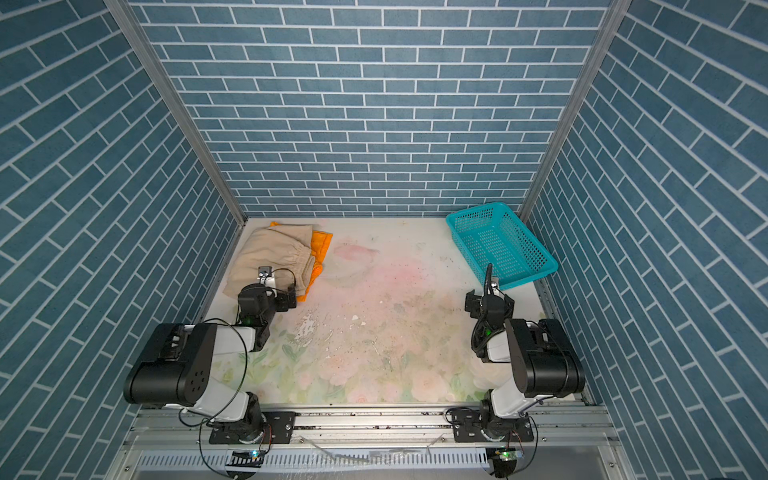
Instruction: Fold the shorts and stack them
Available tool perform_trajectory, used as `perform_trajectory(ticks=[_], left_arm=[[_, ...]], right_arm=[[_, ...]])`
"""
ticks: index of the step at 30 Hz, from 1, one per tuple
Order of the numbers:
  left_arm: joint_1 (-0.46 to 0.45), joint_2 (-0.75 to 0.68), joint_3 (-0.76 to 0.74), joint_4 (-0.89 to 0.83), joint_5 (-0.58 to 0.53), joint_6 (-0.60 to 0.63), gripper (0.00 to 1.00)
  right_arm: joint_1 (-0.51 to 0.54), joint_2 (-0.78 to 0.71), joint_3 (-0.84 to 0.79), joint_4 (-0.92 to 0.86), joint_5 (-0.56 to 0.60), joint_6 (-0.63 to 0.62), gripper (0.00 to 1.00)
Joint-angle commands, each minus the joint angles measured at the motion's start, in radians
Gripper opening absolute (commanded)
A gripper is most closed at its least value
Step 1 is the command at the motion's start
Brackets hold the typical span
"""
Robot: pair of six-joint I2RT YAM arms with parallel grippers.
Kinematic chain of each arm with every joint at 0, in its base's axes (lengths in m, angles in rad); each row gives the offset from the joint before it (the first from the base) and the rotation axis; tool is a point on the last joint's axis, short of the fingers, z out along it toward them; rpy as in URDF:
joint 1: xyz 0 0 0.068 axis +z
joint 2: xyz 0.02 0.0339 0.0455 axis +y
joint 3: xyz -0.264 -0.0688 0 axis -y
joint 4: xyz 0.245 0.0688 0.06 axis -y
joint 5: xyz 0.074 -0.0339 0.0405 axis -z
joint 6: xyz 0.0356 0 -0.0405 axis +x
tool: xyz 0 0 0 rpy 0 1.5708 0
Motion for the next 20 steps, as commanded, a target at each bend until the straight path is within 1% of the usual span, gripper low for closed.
perform_trajectory(ticks=[1,3,4,5,7,8,13,20], left_arm=[[-0.006,0.003,0.016,0.058,-0.021,0.055,1.00],[-0.006,-0.005,0.024,0.030,-0.021,0.056,1.00],[-0.006,0.003,0.016,0.064,-0.021,0.056,1.00],[-0.006,-0.004,0.022,0.039,-0.020,0.056,1.00],[-0.006,0.002,0.018,0.060,-0.021,0.056,1.00],[-0.006,-0.005,0.022,0.038,-0.021,0.056,1.00],[-0.006,-0.003,0.019,0.049,-0.021,0.054,1.00],[-0.006,0.000,0.019,0.050,-0.021,0.054,1.00]], right_arm=[[-0.012,-0.016,0.048,0.009,-0.037,-0.022,0.99],[-0.023,-0.013,0.066,-0.019,-0.059,-0.019,0.99],[-0.026,-0.017,0.066,-0.029,-0.062,-0.016,0.99],[-0.026,-0.013,0.065,-0.021,-0.064,-0.016,0.99],[-0.028,-0.015,0.067,-0.027,-0.065,-0.015,0.99],[-0.029,-0.013,0.071,-0.032,-0.069,-0.015,0.99],[-0.043,-0.015,0.095,-0.079,-0.107,-0.009,0.99],[-0.052,-0.016,0.100,-0.094,-0.107,0.000,0.99]])
